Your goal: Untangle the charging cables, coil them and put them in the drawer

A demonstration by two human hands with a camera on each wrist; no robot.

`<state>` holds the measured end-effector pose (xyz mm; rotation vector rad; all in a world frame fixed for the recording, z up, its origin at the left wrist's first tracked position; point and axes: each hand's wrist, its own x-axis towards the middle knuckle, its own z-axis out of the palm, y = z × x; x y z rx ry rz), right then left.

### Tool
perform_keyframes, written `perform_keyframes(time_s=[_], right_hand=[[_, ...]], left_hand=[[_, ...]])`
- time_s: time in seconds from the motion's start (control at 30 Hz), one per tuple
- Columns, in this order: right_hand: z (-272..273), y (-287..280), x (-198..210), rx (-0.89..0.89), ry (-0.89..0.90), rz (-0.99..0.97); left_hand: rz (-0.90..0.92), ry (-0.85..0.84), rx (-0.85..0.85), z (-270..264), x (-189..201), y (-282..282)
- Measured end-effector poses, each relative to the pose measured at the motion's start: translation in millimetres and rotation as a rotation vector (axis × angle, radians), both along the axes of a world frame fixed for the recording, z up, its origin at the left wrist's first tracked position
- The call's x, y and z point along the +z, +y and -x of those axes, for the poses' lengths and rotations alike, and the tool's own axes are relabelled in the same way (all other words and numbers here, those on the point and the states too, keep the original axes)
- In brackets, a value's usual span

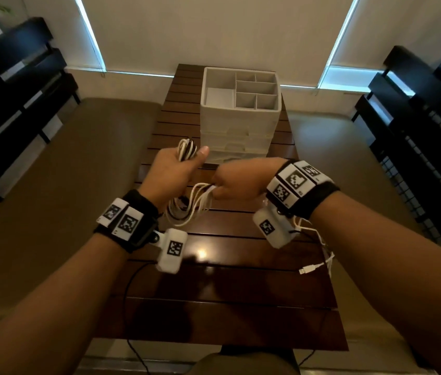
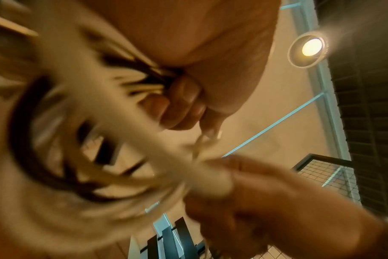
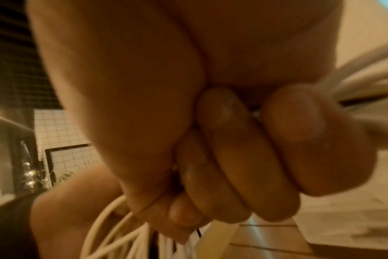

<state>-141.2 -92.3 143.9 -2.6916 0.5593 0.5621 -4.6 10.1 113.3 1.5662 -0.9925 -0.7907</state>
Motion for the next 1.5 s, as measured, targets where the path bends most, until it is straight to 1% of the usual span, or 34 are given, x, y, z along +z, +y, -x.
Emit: perform_keyframes(time_s=[0.1, 0.2, 0.27, 0.33, 0.4, 0.47, 0.6, 0.67, 0.73, 0.83, 0.9, 0.93, 1.03, 1.13, 1.2, 1.27, 1.37, 1.43, 1.5], right_hand=[[-18.3, 1.2, 9.2, 0.062, -0.073, 0.031], [-22.6, -1.8, 10.8, 0.019, -0.119, -0.002], [-23.8, -5.6, 9.3, -0.008, -0.144, -0.01], [-25.4, -7.2, 9.2, -0.033, -0.154, 0.038], [-25.8, -8.5, 8.6, -0.042, -0.179, 0.061], [-25.2, -8.2, 7.3, -0.058, -0.191, 0.063], [-21.2, -12.1, 11.8, -0.144, -0.257, 0.071], [-19.1, -13.1, 12.8, -0.152, -0.283, 0.062], [-17.2, -13.2, 10.8, -0.162, -0.318, 0.007], [-6.7, -17.9, 8.8, -0.167, -0.394, -0.164], [4.1, -22.6, 9.4, -0.182, -0.411, -0.276], [8.7, -23.8, 8.7, -0.202, -0.407, -0.296], [12.7, -23.8, -1.2, -0.276, -0.405, -0.32], [7.7, -17.7, -10.8, -0.303, -0.468, -0.35], [5.2, -15.4, -18.5, -0.347, -0.517, -0.405], [2.4, -15.3, -23.8, -0.393, -0.568, -0.413], [-0.7, -14.1, -23.9, -0.426, -0.631, -0.405], [0.4, -14.4, -21.4, -0.438, -0.678, -0.413], [4.4, -16.4, -20.3, -0.448, -0.702, -0.488]], left_hand=[[0.035, 0.049, -0.01, 7.1, -11.2, -1.1], [0.04, 0.123, -0.035, 2.7, -13.5, 1.5], [0.047, 0.076, -0.103, -1.3, -12.7, 2.5], [0.045, -0.037, -0.177, -4.6, -12.0, 5.1], [-0.005, -0.089, -0.204, -5.9, -12.7, 5.9], [-0.055, -0.064, -0.217, -6.6, -11.4, 7.5], [-0.118, -0.009, -0.316, -13.7, -15.0, 9.4], [-0.112, 0.012, -0.353, -13.9, -14.5, 8.2], [-0.045, 0.043, -0.329, -11.3, -10.1, 7.8], [0.069, 0.082, -0.252, -13.7, -6.8, 8.0], [0.108, 0.087, -0.2, -19.6, -8.1, 8.1], [0.116, 0.104, -0.184, -21.4, -9.8, 7.8], [0.119, 0.225, -0.167, -20.4, -13.0, 7.3], [0.117, 0.34, -0.205, -18.4, -14.6, 6.4], [0.112, 0.419, -0.253, -19.1, -17.0, 6.1], [0.095, 0.49, -0.264, -17.4, -19.4, 6.9], [0.085, 0.544, -0.215, -13.5, -21.6, 7.3], [0.067, 0.539, -0.187, -11.0, -20.6, 6.8], [0.049, 0.515, -0.161, -9.9, -20.3, 6.1]])
